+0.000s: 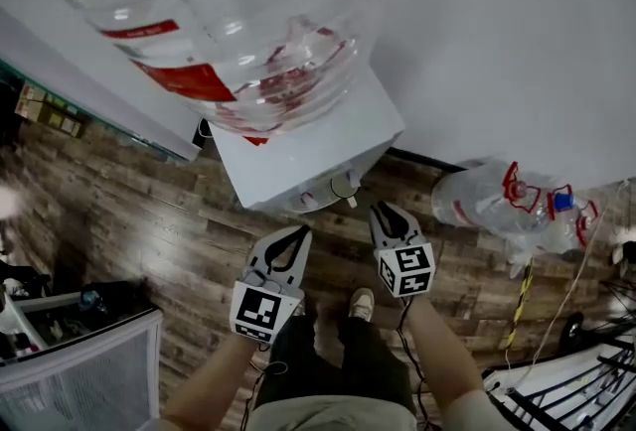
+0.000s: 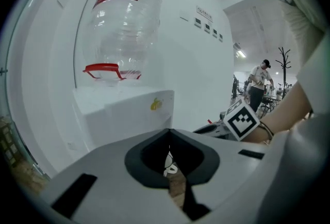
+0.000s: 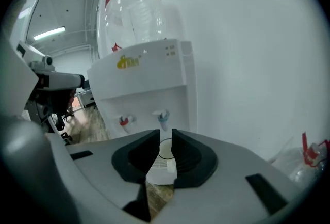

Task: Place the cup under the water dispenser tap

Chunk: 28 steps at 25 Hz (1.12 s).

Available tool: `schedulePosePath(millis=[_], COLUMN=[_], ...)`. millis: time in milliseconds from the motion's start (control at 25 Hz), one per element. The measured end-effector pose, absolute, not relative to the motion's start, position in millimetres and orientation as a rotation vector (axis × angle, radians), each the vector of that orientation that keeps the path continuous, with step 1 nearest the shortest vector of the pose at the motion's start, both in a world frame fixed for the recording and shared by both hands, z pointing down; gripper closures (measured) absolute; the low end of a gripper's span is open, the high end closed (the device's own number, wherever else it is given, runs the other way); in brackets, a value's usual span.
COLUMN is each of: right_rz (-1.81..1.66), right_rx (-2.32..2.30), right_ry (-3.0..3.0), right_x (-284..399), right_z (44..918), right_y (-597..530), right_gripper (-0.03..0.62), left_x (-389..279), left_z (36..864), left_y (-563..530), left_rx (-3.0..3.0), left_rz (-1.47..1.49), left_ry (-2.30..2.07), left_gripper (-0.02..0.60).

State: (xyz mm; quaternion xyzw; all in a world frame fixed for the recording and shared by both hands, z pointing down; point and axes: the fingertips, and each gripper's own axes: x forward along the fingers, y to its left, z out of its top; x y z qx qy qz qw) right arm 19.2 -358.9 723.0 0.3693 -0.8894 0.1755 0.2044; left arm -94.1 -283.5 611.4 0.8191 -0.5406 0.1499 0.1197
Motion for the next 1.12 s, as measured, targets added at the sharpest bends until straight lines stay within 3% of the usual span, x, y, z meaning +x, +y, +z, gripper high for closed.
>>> schedulePosePath(millis=[200, 640, 1120], right_rz=[0.406, 0.361, 0.269], right_rx=[1.016, 1.115, 1.114], right_ry=[-2.463, -2.565, -2.689], right_x=[27, 56, 84], right_z=[648, 471, 334], right_y=[-336, -304, -255], right_gripper=[0.564, 0.583, 0.587], left_x=[-99, -98, -68], left_z=[568, 453, 330], left_y=[-274, -267, -229], left_rx=[2.385, 2.425, 2.626], left_rz=[0.429, 0.349, 0.252], left_ry=[-1.597, -1.598, -1.613], left_gripper=[0.575, 0.575, 0.575])
